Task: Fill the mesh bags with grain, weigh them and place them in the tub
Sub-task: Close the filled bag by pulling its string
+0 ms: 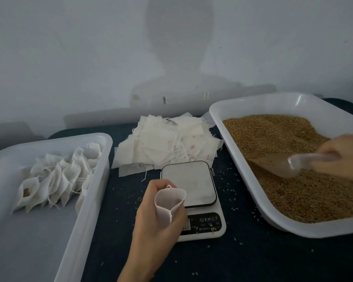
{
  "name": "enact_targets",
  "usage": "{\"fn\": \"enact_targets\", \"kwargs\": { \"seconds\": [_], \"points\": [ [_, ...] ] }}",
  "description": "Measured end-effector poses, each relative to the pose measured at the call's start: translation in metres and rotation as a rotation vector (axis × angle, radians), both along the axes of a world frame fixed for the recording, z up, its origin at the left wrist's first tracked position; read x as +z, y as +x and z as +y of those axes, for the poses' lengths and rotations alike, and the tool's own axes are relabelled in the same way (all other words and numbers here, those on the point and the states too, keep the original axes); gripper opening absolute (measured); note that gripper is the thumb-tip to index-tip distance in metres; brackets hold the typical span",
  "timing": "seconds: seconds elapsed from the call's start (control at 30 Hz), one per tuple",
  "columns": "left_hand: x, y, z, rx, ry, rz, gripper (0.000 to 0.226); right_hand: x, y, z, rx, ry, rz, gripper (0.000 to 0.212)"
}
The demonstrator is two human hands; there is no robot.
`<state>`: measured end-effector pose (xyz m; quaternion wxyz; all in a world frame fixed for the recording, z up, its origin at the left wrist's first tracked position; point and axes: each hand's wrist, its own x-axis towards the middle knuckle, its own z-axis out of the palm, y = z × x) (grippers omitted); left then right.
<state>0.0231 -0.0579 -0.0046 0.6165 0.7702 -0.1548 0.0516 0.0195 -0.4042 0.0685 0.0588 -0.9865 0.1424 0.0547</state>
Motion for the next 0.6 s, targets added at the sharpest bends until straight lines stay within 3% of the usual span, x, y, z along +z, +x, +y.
{"fn": "enact_targets", "kwargs": {
  "seconds": [0.07, 0.17, 0.27, 0.37, 0.6],
  "points": [
    [0.001, 0.001, 0.000, 0.006, 0.000, -0.001, 0.027, 0.008, -0.003, -0.013, 0.019, 0.005, -0.052, 0.086],
    [0.000, 0.003, -0.003, 0.002, -0.003, 0.006, 0.024, 0.006, 0.004, 0.004, 0.022, -0.040, 0.131, 0.095],
    [0.000, 0.002, -0.007, -0.022, 0.004, 0.012, 0.028, -0.018, 0.020, 0.029, -0.027, -0.016, 0.209, 0.065],
    [0.000, 0.002, -0.010, -0.043, 0.007, 0.021, 0.024, -0.039, 0.030, 0.041, -0.050, 0.153, 0.202, 0.029],
    [-0.002, 0.004, -0.004, -0.023, -0.016, 0.045, 0.034, -0.040, 0.007, 0.030, -0.095, 0.271, -0.082, 0.027]
  ]
}}
